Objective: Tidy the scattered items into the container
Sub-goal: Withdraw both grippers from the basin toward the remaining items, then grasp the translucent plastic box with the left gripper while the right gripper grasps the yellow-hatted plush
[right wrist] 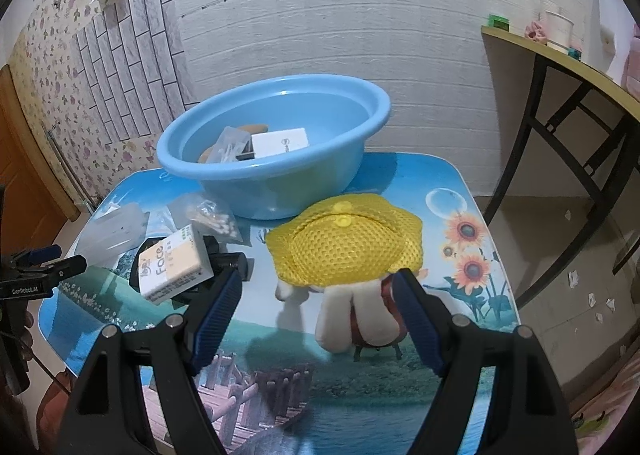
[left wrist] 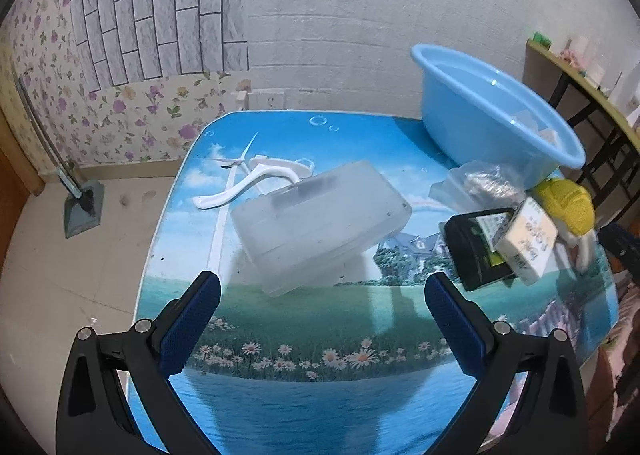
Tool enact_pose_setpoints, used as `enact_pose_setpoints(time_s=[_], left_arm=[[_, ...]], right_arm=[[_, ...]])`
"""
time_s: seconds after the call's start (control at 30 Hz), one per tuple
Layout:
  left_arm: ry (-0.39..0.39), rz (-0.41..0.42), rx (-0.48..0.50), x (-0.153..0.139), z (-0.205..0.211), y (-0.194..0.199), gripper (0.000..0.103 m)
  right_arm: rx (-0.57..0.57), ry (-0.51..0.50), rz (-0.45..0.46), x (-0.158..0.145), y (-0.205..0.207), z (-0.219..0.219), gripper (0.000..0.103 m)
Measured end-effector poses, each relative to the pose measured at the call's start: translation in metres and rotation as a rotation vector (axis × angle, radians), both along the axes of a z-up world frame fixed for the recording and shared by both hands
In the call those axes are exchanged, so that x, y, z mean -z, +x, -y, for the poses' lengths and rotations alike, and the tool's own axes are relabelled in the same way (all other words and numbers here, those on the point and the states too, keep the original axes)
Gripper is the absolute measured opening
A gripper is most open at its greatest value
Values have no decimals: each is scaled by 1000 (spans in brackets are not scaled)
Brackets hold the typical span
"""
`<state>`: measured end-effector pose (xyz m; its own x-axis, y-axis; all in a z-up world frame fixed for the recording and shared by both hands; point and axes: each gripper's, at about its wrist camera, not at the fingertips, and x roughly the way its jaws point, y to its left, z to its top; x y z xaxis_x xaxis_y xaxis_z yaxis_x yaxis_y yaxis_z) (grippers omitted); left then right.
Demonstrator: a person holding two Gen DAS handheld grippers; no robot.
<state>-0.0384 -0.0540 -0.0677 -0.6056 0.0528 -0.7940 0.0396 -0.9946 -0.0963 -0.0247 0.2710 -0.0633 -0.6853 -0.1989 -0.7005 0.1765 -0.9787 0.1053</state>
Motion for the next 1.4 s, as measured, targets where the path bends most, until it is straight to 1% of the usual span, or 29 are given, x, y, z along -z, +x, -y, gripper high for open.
enact_pose_setpoints(time_s=[0.13,0.27,0.47,0.67,0.8,0.87,0.93,1.03,1.1,1.17,1.23,1.27,1.3,1.33,1.4], left_arm=[[3,-18,-1,-1,3,0,102],[16,-15,-13,4,8,-4,102],[-12,-14,7,11,13,-15,102],[-23,-23,73,19,10,-28,102],[-50,-22,137,25,6,-38,102],[-83,-24,160,27,4,-42,102],[-94,-21,175,28,4,-46,102],[-89,-9,187,34,3,-51,102],[-92,26,189,40,2,-54,102],[-78,20,198,41,2,-51,101],[-79,12,202,40,1,-48,91],[-75,3,201,38,1,-46,80],[-70,-1,199,36,1,-44,67],[-72,-3,200,35,0,-41,60],[-70,-3,206,32,-3,-37,22]], right_arm=[[12,2,8,5,-2,-5,78],[26,3,25,10,-6,-10,78],[37,23,14,12,-11,-19,78],[71,24,40,19,-19,-31,78],[52,37,53,23,-19,-30,78],[37,44,62,27,-18,-27,78],[22,52,71,31,-18,-24,78],[20,60,83,36,-22,-20,78],[16,63,83,36,-23,-17,78],[9,86,89,38,-24,-13,77],[1,85,97,39,-24,-12,61],[-6,78,104,40,-24,-12,49],[-25,66,119,41,-24,-12,40],[-36,67,124,41,-24,-12,39],[-48,77,113,39,-19,-10,36]])
